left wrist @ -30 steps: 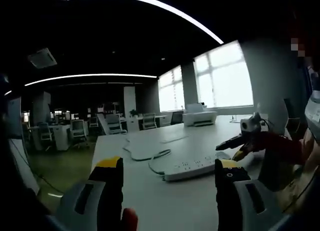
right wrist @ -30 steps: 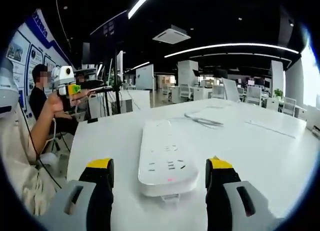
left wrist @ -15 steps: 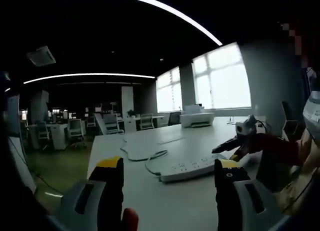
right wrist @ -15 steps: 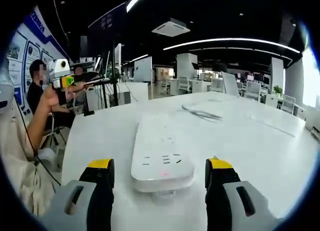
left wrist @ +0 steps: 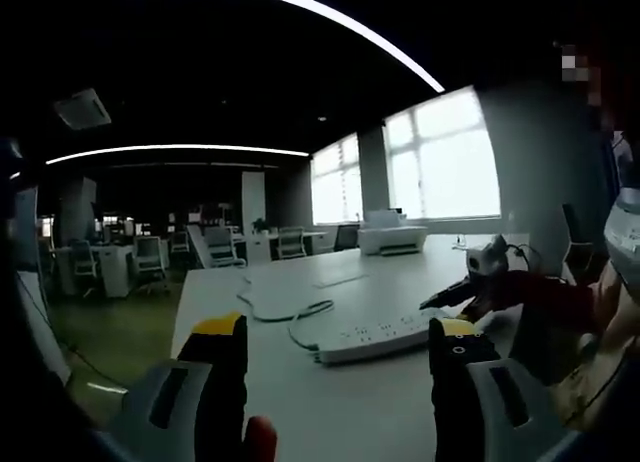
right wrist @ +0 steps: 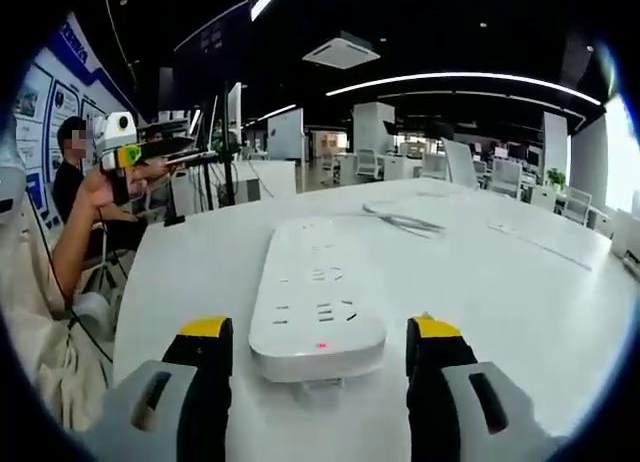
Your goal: Pick up the power strip scattered on the table, fix it on the side mounting bracket of the table, and press the switch
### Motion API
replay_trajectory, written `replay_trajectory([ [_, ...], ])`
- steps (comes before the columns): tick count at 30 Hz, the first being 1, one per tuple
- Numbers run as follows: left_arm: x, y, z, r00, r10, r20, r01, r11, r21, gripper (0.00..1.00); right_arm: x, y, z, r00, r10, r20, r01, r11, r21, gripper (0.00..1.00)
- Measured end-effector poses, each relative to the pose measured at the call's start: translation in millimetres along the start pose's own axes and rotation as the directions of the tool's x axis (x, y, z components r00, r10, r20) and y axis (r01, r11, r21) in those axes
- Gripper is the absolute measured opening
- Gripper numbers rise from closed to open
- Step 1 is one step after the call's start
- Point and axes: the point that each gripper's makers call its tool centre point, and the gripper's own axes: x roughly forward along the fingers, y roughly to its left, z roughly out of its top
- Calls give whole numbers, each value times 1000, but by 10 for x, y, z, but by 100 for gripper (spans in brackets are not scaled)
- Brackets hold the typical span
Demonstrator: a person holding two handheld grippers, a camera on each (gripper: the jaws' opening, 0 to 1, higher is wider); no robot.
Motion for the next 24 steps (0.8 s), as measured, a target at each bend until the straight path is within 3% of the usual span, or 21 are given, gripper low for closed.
replay_trajectory([
  [24, 14, -52, 19, 1000, -22, 14, 23, 999, -27, 77, 21, 6, -42, 1000, 2, 1, -2, 1000, -8, 50],
])
